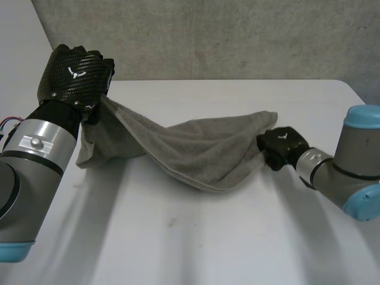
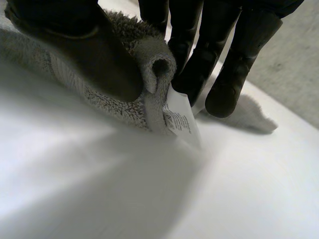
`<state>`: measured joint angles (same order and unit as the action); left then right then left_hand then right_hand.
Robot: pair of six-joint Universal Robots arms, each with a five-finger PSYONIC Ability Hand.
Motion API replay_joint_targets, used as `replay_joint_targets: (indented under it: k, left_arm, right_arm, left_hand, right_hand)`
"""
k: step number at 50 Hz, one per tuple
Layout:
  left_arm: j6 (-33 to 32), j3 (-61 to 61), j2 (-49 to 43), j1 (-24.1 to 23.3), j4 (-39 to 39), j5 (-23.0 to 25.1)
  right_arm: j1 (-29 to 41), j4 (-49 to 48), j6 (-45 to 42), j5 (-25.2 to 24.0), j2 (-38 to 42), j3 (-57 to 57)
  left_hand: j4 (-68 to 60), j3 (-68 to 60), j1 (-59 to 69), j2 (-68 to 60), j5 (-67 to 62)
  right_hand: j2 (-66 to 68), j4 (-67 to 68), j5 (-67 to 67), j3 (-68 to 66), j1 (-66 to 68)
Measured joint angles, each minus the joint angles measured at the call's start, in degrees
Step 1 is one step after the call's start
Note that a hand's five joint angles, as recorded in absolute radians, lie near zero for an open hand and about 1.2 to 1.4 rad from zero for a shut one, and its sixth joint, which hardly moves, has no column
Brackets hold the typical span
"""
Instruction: Fold the towel.
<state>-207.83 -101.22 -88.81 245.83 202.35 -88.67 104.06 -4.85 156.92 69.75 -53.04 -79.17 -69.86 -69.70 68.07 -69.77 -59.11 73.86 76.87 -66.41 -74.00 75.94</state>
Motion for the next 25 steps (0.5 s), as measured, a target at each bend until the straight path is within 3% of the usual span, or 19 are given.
replay_joint_targets:
  k: [12,19,25]
  left_arm:
    - [-0.26,-1.07,-0.02,0.48,-0.45,0.09]
    - [-0.5,-1.8,0.66,1.41,-3.21,0.31]
    - [-0.68,-1.8,2.65,1.9,-8.2,0.52]
  right_arm:
    - [-2.68,5.76,4.63,-1.3,-14.73,0.75]
    - [-9.99,18.36,1.25,-6.06,-26.03,4.19]
    - [-17.23,34.0,-6.93,-10.37,-33.09,10.28]
  left_hand:
    - [0.0,0.0,0.0,0.0,0.0]
    - [0.0,0.0,0.0,0.0,0.0]
    - [0.0,0.0,0.0,0.0,0.0]
  right_hand:
    - [0.32,0.0,-0.11,0.0,0.0]
    - [0.33,0.0,-0.11,0.0,0.01]
    - [0.33,0.0,-0.14,0.0,0.01]
